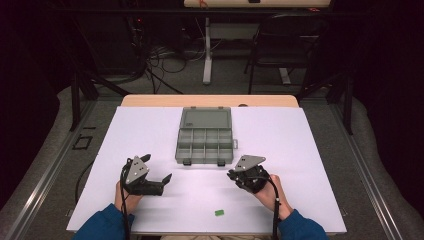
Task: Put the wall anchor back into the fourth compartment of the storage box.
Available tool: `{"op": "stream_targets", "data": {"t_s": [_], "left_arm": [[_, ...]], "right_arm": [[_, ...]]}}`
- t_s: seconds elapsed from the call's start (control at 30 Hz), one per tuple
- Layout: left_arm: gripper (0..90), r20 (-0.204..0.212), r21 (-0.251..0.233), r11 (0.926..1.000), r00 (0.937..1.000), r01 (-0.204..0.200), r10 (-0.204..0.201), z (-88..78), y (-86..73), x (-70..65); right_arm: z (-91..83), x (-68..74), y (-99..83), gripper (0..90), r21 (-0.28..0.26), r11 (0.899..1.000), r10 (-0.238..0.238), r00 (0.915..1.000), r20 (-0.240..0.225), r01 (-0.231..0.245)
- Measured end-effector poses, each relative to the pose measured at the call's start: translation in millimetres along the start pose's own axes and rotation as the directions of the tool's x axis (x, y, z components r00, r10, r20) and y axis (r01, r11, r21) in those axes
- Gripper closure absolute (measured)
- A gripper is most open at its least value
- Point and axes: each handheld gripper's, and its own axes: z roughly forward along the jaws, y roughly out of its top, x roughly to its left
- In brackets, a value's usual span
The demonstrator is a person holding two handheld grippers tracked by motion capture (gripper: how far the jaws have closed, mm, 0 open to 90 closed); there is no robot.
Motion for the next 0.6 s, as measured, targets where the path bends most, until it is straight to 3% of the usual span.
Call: {"op": "stream_targets", "data": {"t_s": [0.6], "left_arm": [[0.1,-0.004,-0.003,1.0000,1.0000,0.001,-0.001,-0.2,0.2,0.2]], "right_arm": [[-0.3,-10.3,13.8,83.9,-0.017,1.000,0.010,0.9999,0.008,-0.010]]}}
